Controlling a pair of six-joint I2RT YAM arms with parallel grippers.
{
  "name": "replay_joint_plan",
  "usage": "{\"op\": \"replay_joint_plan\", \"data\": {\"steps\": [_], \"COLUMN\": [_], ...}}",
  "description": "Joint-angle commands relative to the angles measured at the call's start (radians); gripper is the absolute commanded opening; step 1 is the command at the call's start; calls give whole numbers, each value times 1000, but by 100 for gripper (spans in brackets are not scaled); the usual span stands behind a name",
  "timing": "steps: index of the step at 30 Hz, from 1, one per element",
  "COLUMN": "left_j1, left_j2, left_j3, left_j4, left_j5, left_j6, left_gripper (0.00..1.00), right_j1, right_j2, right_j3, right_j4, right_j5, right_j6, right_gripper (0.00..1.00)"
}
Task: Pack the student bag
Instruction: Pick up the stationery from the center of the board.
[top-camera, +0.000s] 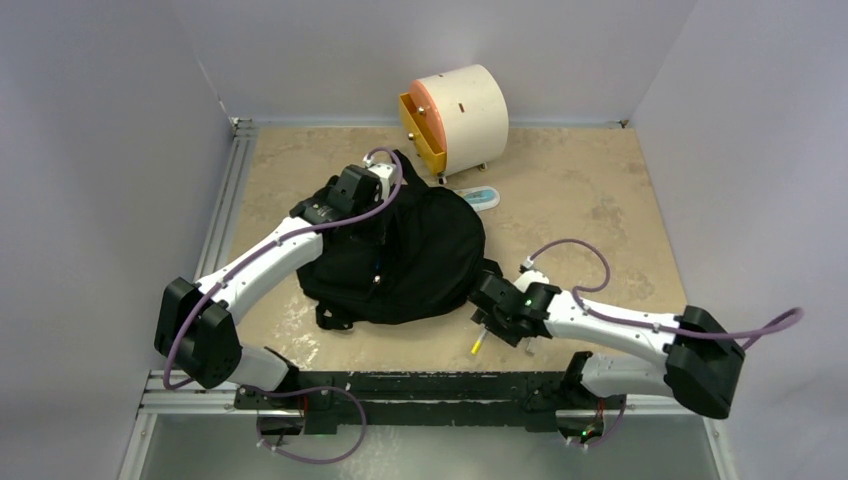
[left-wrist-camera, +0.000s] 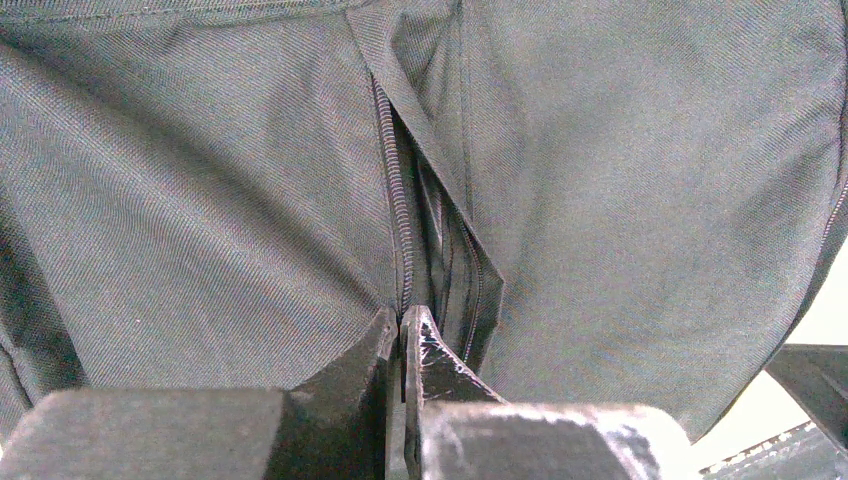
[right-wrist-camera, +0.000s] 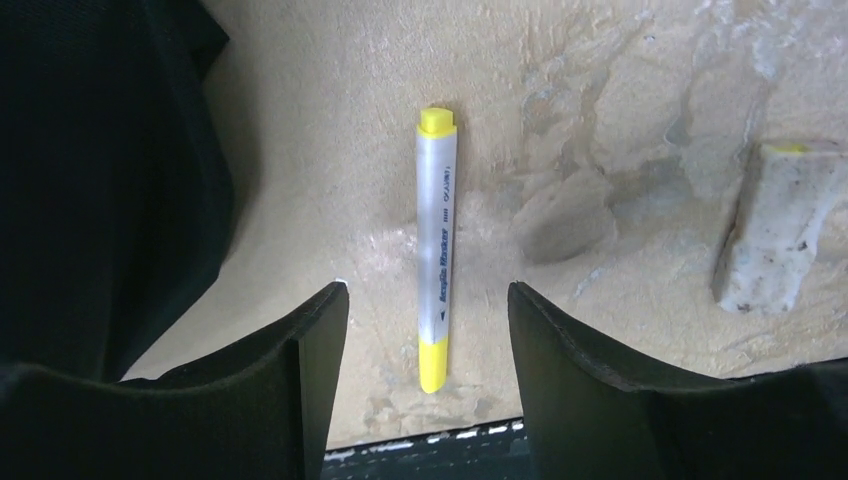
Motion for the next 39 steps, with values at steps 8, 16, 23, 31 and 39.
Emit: {"op": "replay_joint_plan", "data": {"steps": [8,16,23,31,39], "left_j1": [0,1,1,1,0], "left_j2": [-14,-19,-19,-28,-34], "left_j3": [47,47,45,36,25], "left_j4": [1,-2,-2,3,0], "left_j5": [6,-1,-3,-6,-25], "left_j6": [-7,-5,-15,-34,-27], "left_gripper": [0,0,0,0,0], "right_j1": [-5,-12,-14,-15,-17], "right_j2": [192,241,330,460,368], "right_j3": [88,51,80,126,104], "right_j4": [40,118,69,56,50], "right_j5": [32,-30,-24,-62,-38], "right_j6": [-135,-163,-199,-257,-216], "right_gripper": [56,45,40,27,0]}}
